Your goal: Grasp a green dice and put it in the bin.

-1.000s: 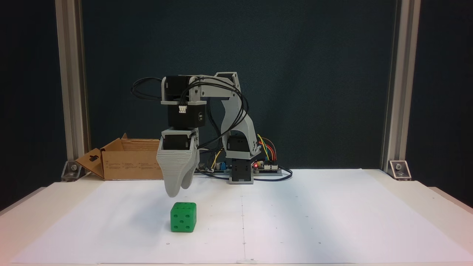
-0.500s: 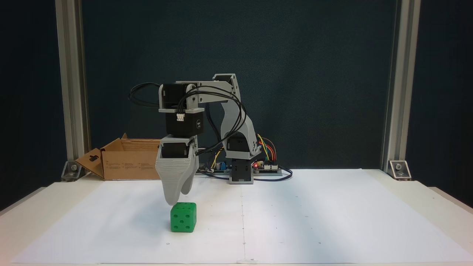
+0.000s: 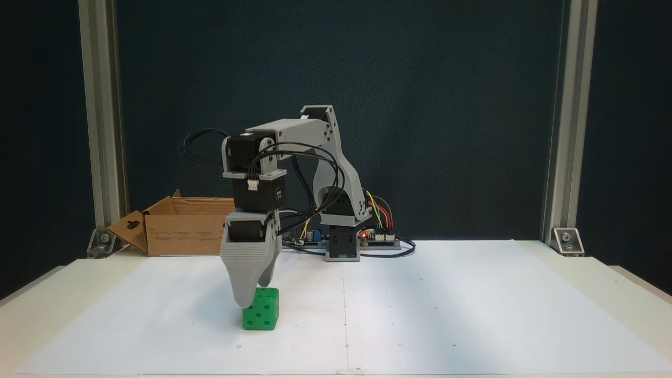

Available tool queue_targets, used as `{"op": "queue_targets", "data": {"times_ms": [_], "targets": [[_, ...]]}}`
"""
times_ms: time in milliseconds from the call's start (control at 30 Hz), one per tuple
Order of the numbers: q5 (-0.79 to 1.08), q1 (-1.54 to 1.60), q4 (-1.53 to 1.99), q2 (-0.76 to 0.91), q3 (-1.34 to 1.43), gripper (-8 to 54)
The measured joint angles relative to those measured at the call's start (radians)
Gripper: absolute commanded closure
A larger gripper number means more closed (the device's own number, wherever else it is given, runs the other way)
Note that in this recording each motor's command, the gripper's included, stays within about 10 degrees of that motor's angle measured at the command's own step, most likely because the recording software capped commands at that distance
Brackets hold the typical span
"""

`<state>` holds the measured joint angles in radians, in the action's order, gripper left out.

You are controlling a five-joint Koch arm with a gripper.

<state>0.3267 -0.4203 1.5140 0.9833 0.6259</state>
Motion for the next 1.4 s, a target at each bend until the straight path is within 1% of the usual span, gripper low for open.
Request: {"op": "queue_targets", "data": {"times_ms": [567, 733, 800, 1267, 1333, 1400], "targets": [[0.0, 0.025, -0.1, 0.0, 0.049, 2.5], [0.0, 0.032, -0.114, -0.002, 0.057, 2.6], [0.0, 0.034, -0.117, -0.002, 0.061, 4.1], [0.0, 0.031, -0.124, -0.008, 0.109, 4.3], [0.0, 0.029, -0.143, -0.009, 0.112, 6.3], [0.0, 0.025, -0.164, -0.009, 0.112, 6.7]]}}
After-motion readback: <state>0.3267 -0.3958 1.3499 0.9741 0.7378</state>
